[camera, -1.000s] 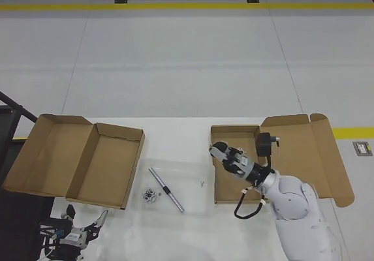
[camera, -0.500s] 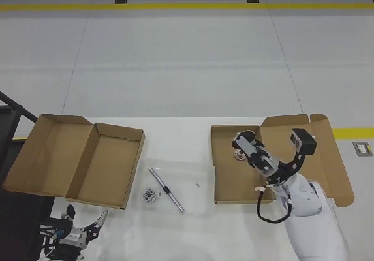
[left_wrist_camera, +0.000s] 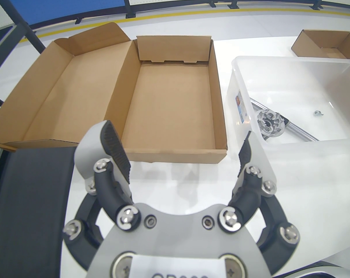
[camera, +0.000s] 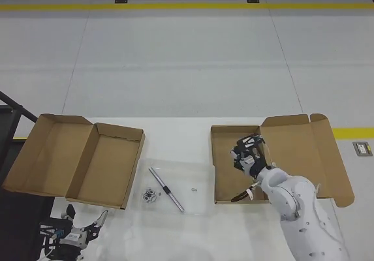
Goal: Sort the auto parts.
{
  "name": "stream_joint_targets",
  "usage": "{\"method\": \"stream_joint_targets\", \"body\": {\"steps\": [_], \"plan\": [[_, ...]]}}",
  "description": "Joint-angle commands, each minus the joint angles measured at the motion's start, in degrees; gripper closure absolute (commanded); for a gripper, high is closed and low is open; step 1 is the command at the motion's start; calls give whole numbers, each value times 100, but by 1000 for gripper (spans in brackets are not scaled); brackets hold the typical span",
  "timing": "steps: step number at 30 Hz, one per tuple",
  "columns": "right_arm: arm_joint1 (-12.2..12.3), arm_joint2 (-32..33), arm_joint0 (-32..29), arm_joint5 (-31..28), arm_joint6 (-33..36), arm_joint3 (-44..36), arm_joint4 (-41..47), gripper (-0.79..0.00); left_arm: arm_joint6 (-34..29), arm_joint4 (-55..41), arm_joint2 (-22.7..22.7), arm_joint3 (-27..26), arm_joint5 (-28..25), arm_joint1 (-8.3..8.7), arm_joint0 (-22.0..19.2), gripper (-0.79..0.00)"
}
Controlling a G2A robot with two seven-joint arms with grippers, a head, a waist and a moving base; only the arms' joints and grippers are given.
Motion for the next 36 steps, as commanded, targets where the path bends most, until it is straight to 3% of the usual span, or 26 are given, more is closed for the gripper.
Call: {"method": "stream_joint_targets", "body": {"steps": [1,5,15,22,24,26,36], "plan": [[-26,-193,313,338,443,479,-231,0,0,0,0,0,0,0,0,-785],[-58,-404,670,590,807,1058,-473,0,0,0,0,0,0,0,0,-785],[-194,-1124,1277,526,1680,1963,-710,0,0,0,0,0,0,0,0,-785],[-255,-1295,1463,642,1790,2227,-703,0,0,0,0,0,0,0,0,-785],[-263,-1318,1485,674,1816,2270,-713,-142,0,0,0,0,0,0,0,-785],[-270,-1329,1498,699,1816,2289,-705,-212,0,0,0,0,0,0,0,-785],[-243,-1245,1357,858,1782,1903,-823,-252,0,0,0,0,0,0,0,-785]]}}
